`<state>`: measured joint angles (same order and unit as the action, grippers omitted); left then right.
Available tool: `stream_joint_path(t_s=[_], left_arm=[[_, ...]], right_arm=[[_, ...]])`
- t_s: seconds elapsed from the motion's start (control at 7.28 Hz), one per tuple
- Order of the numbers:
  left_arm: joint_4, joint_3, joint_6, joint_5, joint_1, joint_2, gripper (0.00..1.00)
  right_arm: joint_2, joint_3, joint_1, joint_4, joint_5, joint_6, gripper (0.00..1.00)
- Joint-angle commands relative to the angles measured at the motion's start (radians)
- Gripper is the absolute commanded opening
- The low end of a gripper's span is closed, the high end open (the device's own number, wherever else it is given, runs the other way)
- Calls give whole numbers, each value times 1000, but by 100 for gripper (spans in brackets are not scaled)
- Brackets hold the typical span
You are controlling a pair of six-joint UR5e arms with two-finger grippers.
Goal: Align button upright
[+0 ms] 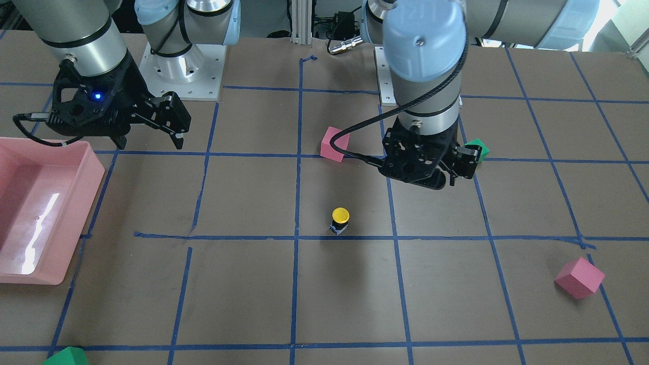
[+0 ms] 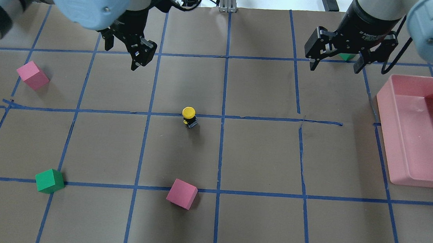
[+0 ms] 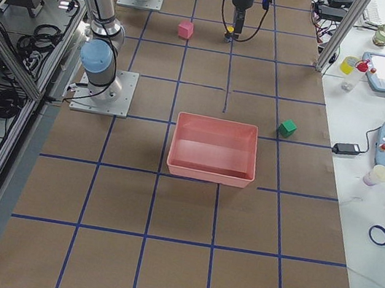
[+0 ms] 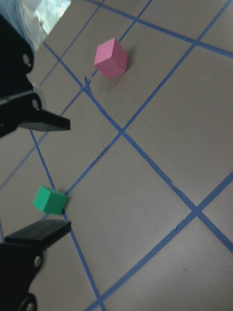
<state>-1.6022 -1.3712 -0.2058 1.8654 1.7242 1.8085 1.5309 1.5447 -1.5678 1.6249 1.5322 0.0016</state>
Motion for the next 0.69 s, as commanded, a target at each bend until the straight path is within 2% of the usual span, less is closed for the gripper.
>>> stream_joint_path(t_s=[0.0, 0.14, 0.27, 0.55], left_arm=[[48, 11, 229, -192, -95, -46, 100], [67, 9, 363, -388, -166, -81, 100], [67, -8, 378, -406, -207, -110, 100], [56, -17, 361, -307, -216, -155, 100]], right_arm=[[0, 0, 0, 1, 2, 0, 100], [0, 0, 0, 0, 0, 0, 100], [0, 0, 0, 0, 2, 0, 100], [0, 0, 2, -2, 2, 0, 100]])
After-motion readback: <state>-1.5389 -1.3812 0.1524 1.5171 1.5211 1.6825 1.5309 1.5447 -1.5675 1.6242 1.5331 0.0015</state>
